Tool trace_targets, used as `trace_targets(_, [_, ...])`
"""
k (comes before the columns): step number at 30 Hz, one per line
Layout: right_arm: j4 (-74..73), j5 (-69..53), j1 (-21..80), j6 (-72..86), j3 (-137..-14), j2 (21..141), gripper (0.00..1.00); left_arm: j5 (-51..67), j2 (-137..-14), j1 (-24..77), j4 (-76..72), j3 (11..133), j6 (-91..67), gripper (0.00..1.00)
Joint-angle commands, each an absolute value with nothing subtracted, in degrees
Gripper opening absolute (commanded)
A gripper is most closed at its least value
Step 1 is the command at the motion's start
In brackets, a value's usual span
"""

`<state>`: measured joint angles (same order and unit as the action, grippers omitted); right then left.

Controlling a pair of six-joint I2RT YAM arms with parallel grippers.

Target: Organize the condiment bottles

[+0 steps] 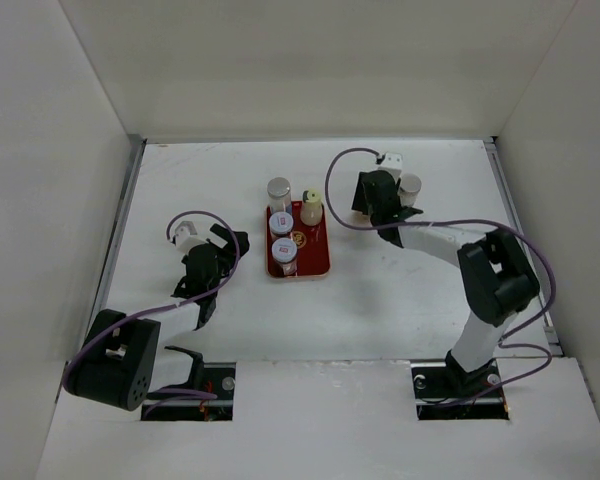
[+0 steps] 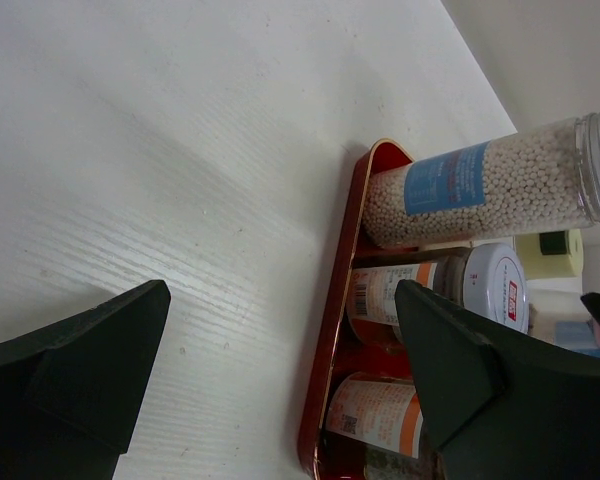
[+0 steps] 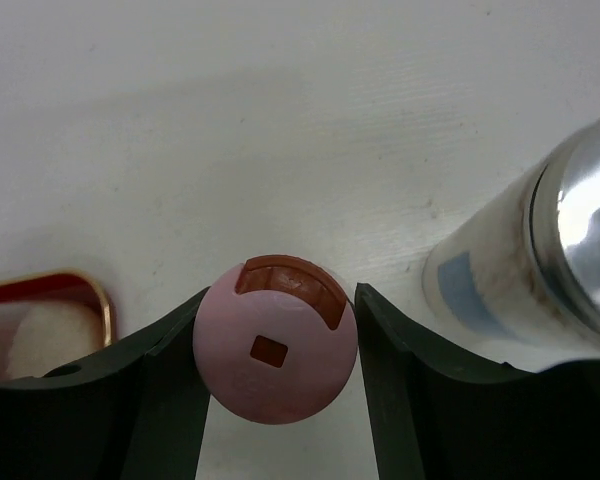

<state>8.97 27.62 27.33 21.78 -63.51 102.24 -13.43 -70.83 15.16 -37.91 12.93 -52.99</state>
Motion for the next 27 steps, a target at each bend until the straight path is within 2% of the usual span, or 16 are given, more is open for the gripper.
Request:
trace_targets(1, [12.3, 28.5, 32.8, 21.3, -61.1, 94.4, 0.47, -12.7, -70.5, 15.4, -40.5, 13.9, -53.2, 1.0])
trace_targets(5, [13.4, 27.3, 39.0, 21.8, -60.7, 93.3, 0.48, -13.5, -71.3, 16.1, -40.5, 14.2, -53.2, 1.0])
trace_targets(10, [14.8, 24.5, 43.1, 22.1, -65.2, 98.2, 0.48, -13.7, -69.7, 16.2, -40.5, 13.8, -53.2, 1.0])
trace_targets(22, [14.1, 24.6, 45.0, 22.5, -69.6, 107.0, 0.51, -12.8, -70.1, 16.4, -40.5, 13.9, -53.3, 1.0])
trace_targets(24, [14.0, 24.8, 45.0, 22.6, -69.2, 106.6, 0.58, -13.4, -70.0, 16.5, -40.5, 13.9, -53.3, 1.0])
trace_targets(27, [13.4, 24.8, 45.0, 22.1, -68.9, 104.7, 0.76, -12.7, -70.4, 16.2, -40.5, 13.9, -53.3, 1.0])
